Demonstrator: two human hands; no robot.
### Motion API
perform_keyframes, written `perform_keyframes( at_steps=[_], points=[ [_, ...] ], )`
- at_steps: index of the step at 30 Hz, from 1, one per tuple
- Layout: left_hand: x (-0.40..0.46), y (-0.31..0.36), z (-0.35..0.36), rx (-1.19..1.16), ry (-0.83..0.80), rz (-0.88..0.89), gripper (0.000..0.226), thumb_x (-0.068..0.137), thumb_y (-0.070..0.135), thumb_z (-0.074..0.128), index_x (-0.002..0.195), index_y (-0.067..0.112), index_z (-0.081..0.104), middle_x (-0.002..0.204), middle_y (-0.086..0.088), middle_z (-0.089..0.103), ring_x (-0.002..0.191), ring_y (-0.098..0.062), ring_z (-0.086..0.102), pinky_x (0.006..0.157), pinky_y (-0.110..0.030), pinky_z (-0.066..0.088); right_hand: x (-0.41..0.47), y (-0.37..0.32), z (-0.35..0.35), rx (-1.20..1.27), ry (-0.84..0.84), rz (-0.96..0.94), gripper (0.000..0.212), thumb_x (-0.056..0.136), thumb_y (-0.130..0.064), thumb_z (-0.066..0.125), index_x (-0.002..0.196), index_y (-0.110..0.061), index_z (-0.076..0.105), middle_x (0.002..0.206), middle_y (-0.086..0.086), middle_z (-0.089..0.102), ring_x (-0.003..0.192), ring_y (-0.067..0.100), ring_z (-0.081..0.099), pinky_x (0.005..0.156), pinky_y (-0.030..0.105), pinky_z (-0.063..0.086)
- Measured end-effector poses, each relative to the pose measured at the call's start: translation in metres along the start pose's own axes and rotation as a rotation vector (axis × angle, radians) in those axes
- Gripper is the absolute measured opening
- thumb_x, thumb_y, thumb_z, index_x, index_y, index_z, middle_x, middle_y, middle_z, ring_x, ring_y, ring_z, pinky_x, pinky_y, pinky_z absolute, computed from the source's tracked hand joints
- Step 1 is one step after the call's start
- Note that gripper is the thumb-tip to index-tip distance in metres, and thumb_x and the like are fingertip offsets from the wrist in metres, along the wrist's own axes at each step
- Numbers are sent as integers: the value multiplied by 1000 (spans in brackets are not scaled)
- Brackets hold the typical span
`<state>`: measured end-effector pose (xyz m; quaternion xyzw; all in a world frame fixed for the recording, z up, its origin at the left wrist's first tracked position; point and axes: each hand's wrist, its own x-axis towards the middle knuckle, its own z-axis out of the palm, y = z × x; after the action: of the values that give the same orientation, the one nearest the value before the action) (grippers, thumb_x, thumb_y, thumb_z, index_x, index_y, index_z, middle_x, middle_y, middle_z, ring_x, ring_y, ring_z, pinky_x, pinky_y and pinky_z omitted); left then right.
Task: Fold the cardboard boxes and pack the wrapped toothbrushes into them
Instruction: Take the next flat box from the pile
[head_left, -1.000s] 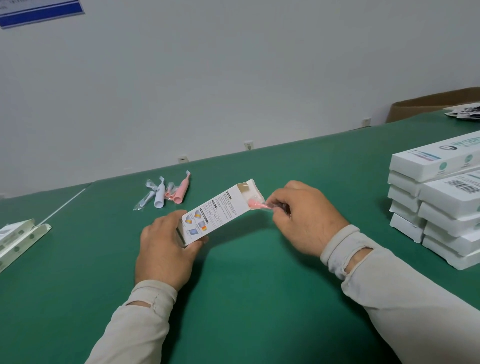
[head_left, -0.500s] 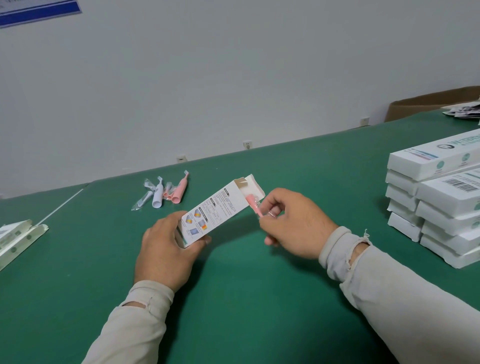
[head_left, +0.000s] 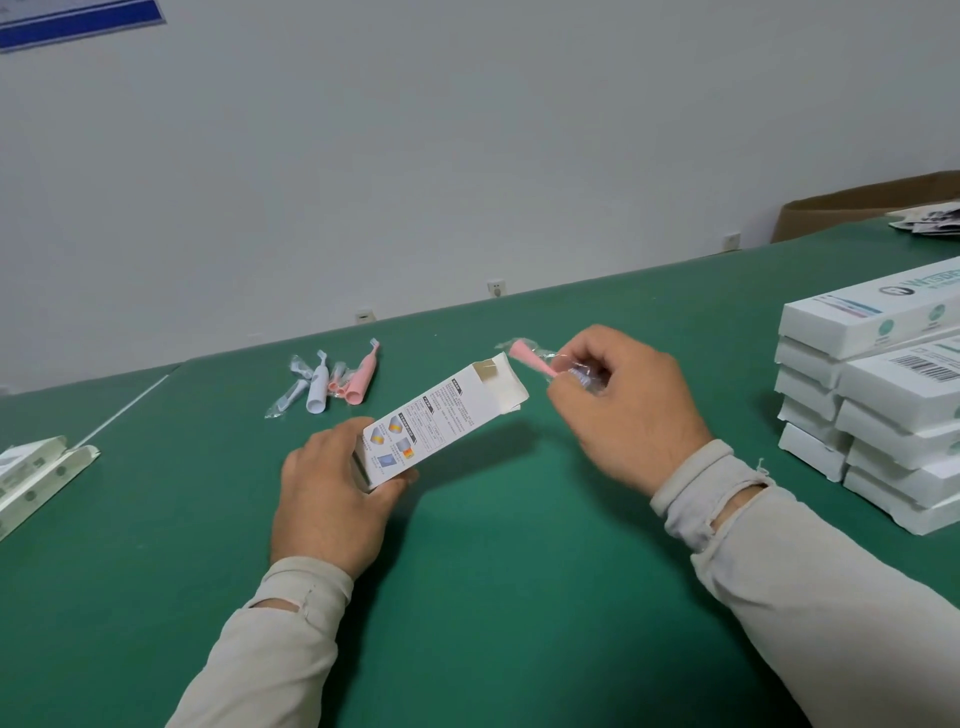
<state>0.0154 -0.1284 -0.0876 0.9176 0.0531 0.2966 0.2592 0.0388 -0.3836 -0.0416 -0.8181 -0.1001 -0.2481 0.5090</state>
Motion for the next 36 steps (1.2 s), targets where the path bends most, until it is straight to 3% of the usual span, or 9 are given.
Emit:
perform_keyframes(
  at_steps=[4, 7, 11, 18, 25, 30, 36],
  points=[
    [0, 0, 0, 6, -3, -1, 48, 75, 33, 83, 118, 33, 61, 104, 13, 52, 109, -23, 45, 85, -31, 33, -3, -1, 0, -217, -119, -118, 3, 83, -25, 62, 81, -27, 61, 75, -13, 56, 62, 2, 47, 58, 24, 38],
    [1, 0, 0, 8, -4, -1, 48, 75, 33, 83, 118, 33, 61, 105, 12, 54, 110, -23, 45, 86, -31, 33, -4, -4, 0, -302, -199, -103, 3, 85, -25, 59, 84, -28, 61, 85, -11, 60, 72, 11, 53, 69, 32, 49],
    [1, -1, 0, 4, -26, 23, 47, 75, 31, 83, 117, 33, 62, 107, 10, 57, 109, -23, 46, 87, -27, 30, -4, -7, -2, -370, -226, -93, 8, 90, -24, 56, 87, -30, 59, 91, -9, 60, 84, 18, 58, 78, 37, 52],
    [-1, 1, 1, -58, -65, 104, 50, 72, 25, 85, 116, 34, 62, 106, 12, 55, 105, -17, 44, 87, -19, 26, 5, -2, -10, -468, -194, -28, 12, 96, -23, 51, 91, -31, 60, 96, -7, 59, 89, 22, 58, 81, 37, 51],
    [-2, 2, 4, -89, -104, 126, 53, 71, 26, 87, 117, 34, 62, 109, 12, 56, 105, -15, 45, 86, -18, 26, 8, 9, -13, -421, -222, 68, 14, 96, -22, 54, 88, -32, 61, 94, -11, 63, 78, 16, 59, 77, 34, 52],
    [0, 0, 4, -92, -78, 94, 51, 72, 27, 86, 113, 39, 59, 109, 9, 58, 107, -18, 47, 87, -20, 27, 7, 5, -18, -398, -246, -79, 12, 95, -22, 57, 91, -32, 61, 92, -12, 61, 84, 16, 57, 80, 34, 50],
    [0, -1, 3, -52, -101, 122, 49, 71, 28, 86, 113, 37, 62, 110, 11, 58, 107, -18, 46, 88, -21, 28, 4, 0, -12, -539, -247, -188, 12, 98, -26, 51, 99, -30, 62, 94, -9, 57, 93, 18, 53, 79, 33, 46]
  ],
)
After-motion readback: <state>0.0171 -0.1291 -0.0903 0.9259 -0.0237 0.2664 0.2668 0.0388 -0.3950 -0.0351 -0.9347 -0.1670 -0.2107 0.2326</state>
